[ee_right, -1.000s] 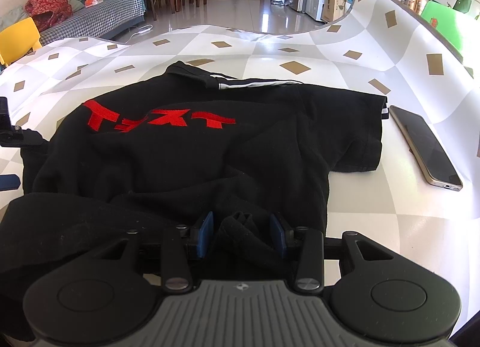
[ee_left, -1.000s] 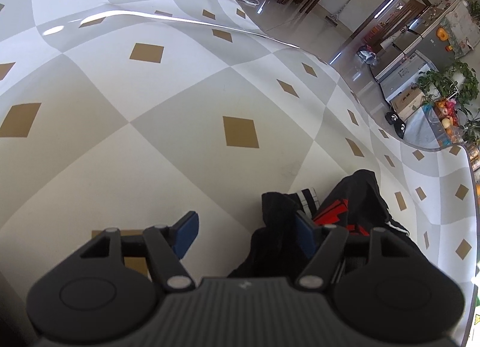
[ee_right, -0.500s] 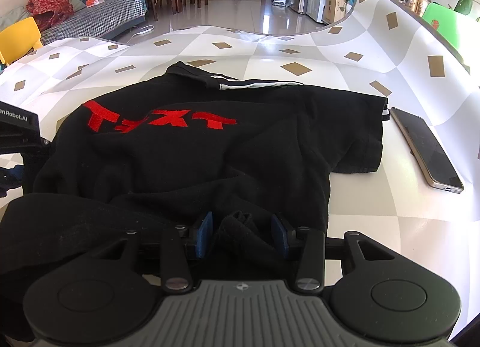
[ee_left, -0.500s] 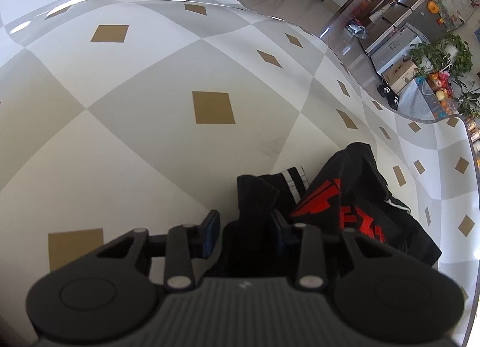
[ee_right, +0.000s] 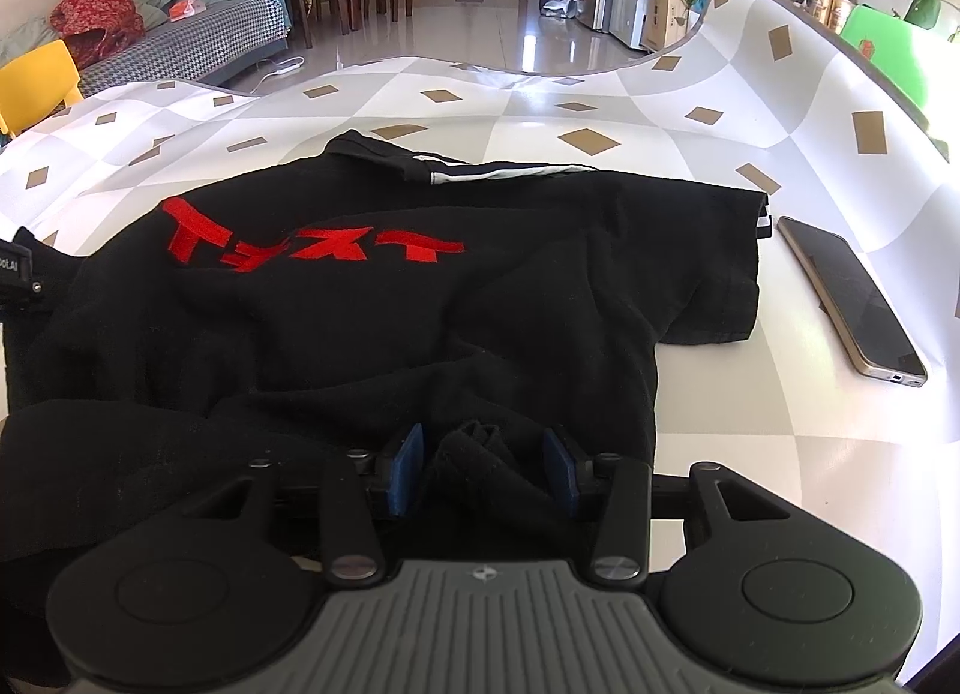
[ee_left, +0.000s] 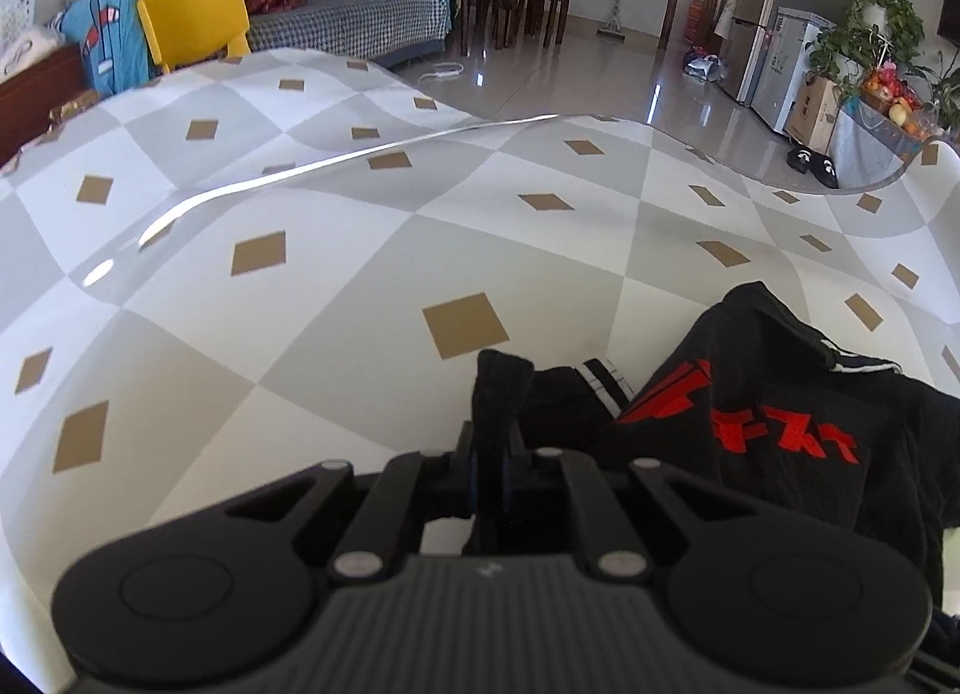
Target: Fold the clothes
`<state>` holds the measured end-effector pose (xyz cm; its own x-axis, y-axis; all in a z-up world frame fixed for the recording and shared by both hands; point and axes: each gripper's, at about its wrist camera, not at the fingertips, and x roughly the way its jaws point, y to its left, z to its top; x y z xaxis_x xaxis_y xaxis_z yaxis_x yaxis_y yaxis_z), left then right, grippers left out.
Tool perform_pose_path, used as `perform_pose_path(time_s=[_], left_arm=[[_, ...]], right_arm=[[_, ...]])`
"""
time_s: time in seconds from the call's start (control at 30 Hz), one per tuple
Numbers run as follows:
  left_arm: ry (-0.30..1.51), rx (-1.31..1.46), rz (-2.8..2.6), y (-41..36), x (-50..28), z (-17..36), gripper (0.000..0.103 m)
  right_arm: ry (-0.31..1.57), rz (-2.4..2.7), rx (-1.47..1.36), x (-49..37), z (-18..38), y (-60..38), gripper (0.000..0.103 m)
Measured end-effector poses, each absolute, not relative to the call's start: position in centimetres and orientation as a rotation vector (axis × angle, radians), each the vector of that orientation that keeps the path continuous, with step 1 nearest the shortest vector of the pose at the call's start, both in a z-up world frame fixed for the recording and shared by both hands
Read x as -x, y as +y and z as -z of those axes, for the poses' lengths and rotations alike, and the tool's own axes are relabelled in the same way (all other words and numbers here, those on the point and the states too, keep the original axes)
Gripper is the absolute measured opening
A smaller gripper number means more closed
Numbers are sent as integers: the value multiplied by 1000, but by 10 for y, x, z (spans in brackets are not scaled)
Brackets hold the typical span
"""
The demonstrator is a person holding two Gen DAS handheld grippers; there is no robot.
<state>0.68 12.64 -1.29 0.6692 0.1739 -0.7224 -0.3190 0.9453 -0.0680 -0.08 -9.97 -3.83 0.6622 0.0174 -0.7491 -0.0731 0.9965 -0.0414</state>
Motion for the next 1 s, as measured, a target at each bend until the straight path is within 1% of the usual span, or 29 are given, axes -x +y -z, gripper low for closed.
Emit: perform_pose_path(time_s=[0.37, 0.63, 0.97, 1.0], left_arm=[[761, 93, -592, 164, 7, 7, 6], [839, 159, -717, 195, 14, 22, 8], [808, 145, -724, 189, 23, 11, 17], [809, 151, -720, 188, 24, 11, 19]], right_arm=[[855, -32, 65, -3, 38, -106, 43], [901, 68, 23, -3, 33, -130, 43], [952, 150, -31, 6, 27, -151, 44], [957, 159, -42, 7, 27, -153, 44]])
